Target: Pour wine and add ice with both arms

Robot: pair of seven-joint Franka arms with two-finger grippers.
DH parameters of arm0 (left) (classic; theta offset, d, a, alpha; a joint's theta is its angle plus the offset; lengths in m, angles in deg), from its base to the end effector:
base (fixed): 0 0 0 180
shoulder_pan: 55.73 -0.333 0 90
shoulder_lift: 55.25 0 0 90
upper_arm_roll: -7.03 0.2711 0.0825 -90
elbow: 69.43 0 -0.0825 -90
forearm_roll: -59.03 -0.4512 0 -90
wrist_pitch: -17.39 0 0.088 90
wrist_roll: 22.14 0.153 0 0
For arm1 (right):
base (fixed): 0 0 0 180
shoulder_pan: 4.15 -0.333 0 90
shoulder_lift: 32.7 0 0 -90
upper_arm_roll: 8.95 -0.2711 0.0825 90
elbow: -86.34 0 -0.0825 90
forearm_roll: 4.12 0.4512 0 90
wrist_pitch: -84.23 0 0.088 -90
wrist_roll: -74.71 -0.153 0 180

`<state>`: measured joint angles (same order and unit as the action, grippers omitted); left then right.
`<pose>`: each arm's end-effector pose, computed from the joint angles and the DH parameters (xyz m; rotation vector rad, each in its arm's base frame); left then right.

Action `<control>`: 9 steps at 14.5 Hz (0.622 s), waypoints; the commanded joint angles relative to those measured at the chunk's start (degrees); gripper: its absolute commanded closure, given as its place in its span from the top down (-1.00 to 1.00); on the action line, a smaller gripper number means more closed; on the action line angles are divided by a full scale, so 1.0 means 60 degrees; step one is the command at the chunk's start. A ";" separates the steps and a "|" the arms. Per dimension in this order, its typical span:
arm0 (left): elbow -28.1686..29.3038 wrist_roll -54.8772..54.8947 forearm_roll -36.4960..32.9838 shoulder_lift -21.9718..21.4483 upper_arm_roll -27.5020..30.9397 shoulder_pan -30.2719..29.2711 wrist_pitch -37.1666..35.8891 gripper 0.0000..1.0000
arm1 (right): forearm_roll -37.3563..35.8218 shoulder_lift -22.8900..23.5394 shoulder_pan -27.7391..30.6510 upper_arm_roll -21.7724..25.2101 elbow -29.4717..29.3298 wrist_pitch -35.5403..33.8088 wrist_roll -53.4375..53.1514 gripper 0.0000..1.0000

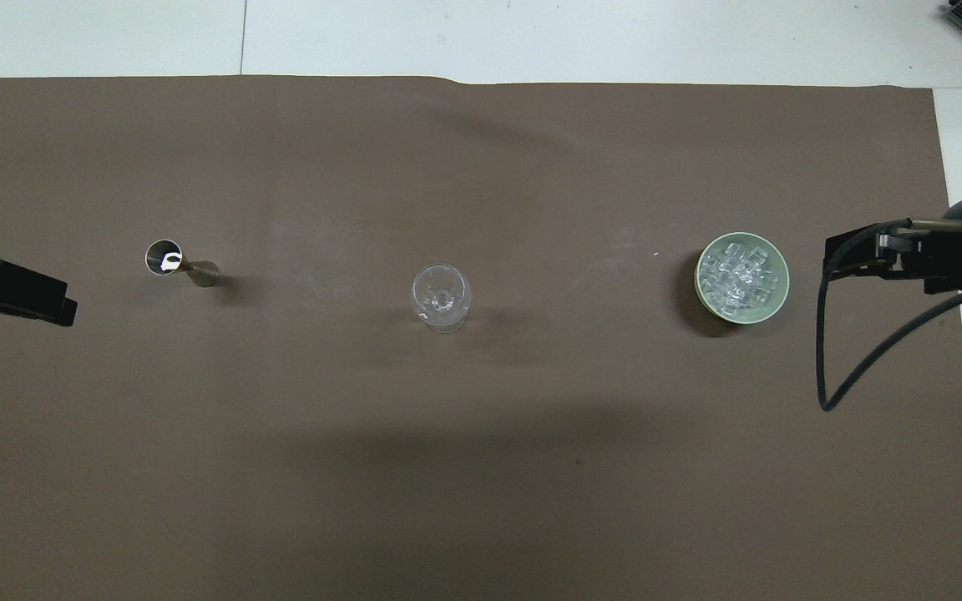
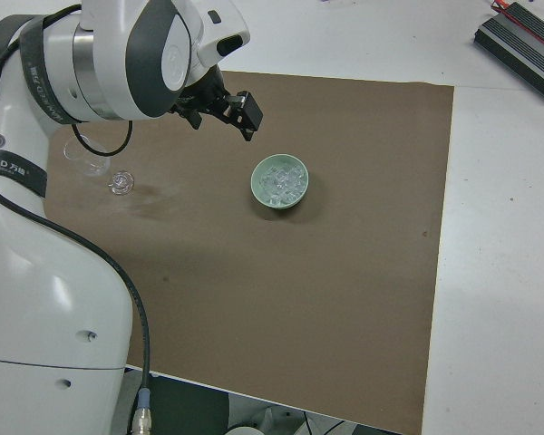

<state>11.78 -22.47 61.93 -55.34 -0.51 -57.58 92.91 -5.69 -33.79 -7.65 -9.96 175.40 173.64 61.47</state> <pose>0.5840 -0.0669 0.5947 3.0894 -0.1605 -0.1551 0.6156 0.0444 0.5534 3.1086 -0.2383 0.0454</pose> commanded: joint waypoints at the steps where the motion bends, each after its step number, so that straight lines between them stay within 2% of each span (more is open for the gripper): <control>1: 0.0425 -0.0937 0.0161 -0.0177 0.0056 -0.0043 0.0157 1.00 | 0.0188 -0.0039 0.0129 -0.0023 0.0054 -0.0048 0.0258 1.00; 6: 0.0732 -0.2754 0.0409 0.0057 0.0085 -0.0116 0.0478 1.00 | 0.0188 -0.0039 0.0129 -0.0023 0.0054 -0.0048 0.0258 1.00; 9: 0.0922 -0.3211 0.0600 0.0087 0.0303 -0.0160 0.0509 1.00 | 0.0188 -0.0039 0.0129 -0.0023 0.0054 -0.0048 0.0258 1.00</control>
<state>15.68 -39.82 64.08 -54.27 0.39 -57.68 94.70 -5.69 -33.79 -7.65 -9.96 175.40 173.64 61.47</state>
